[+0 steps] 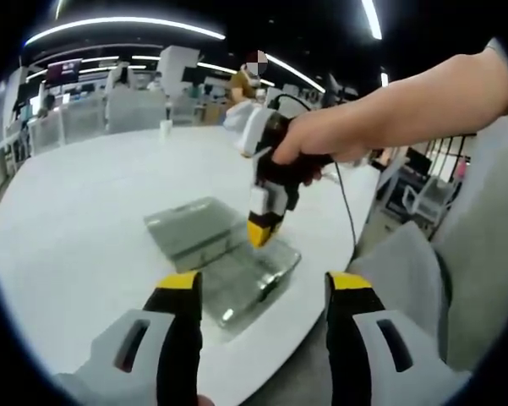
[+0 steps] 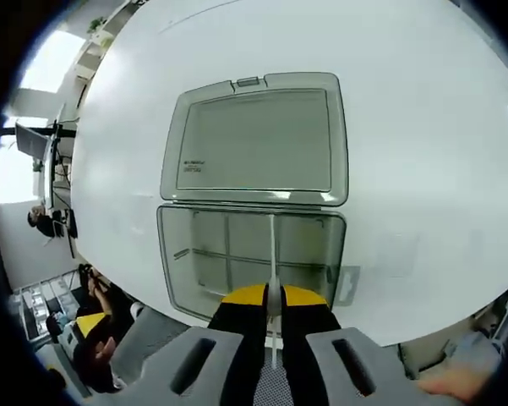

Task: Insert the divider into the dual guide fixture by aligning both edges with the guide slots and pushing it downward to the bottom, including one-sided entry, uneven engagement, binding, and posture correction.

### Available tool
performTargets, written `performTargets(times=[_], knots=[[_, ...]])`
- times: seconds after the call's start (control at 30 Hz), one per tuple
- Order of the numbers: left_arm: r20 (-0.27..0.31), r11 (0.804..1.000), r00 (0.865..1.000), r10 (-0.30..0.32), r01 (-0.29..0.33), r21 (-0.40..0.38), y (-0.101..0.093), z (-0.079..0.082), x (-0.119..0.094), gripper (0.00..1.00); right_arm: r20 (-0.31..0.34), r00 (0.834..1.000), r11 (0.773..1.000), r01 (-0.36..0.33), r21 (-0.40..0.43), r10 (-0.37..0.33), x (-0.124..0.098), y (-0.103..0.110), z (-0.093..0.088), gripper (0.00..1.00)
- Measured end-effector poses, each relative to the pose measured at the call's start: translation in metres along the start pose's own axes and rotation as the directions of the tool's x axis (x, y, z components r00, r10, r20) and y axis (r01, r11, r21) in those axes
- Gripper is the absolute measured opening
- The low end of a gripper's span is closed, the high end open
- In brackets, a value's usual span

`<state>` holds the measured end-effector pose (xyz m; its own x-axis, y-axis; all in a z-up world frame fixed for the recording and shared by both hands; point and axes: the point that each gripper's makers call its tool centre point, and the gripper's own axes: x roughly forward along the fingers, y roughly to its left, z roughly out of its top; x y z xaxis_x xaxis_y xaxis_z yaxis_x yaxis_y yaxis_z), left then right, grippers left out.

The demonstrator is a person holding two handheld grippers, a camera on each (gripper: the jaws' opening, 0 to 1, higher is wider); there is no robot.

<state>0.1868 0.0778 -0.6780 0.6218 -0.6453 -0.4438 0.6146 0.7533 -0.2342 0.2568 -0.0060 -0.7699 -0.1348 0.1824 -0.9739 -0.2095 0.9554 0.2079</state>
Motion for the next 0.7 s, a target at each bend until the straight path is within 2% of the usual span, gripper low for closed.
performTargets(times=[0.13, 0.7], knots=[[0.002, 1.0, 1.0, 0.001, -0.001, 0.0, 0.0002, 0.0005, -0.0003, 0.56, -0.002, 1.0, 1.0, -0.005, 0.013, 0.005, -0.0049, 0.0045, -0.0079, 0.0], [0.006, 1.0, 1.0, 0.006, -0.006, -0.001, 0.002, 0.0017, -0.0015, 0.56, 0.0, 1.0, 1.0, -0.003, 0.028, 0.003, 0.0003, 0.0035, -0.0036, 0.0]])
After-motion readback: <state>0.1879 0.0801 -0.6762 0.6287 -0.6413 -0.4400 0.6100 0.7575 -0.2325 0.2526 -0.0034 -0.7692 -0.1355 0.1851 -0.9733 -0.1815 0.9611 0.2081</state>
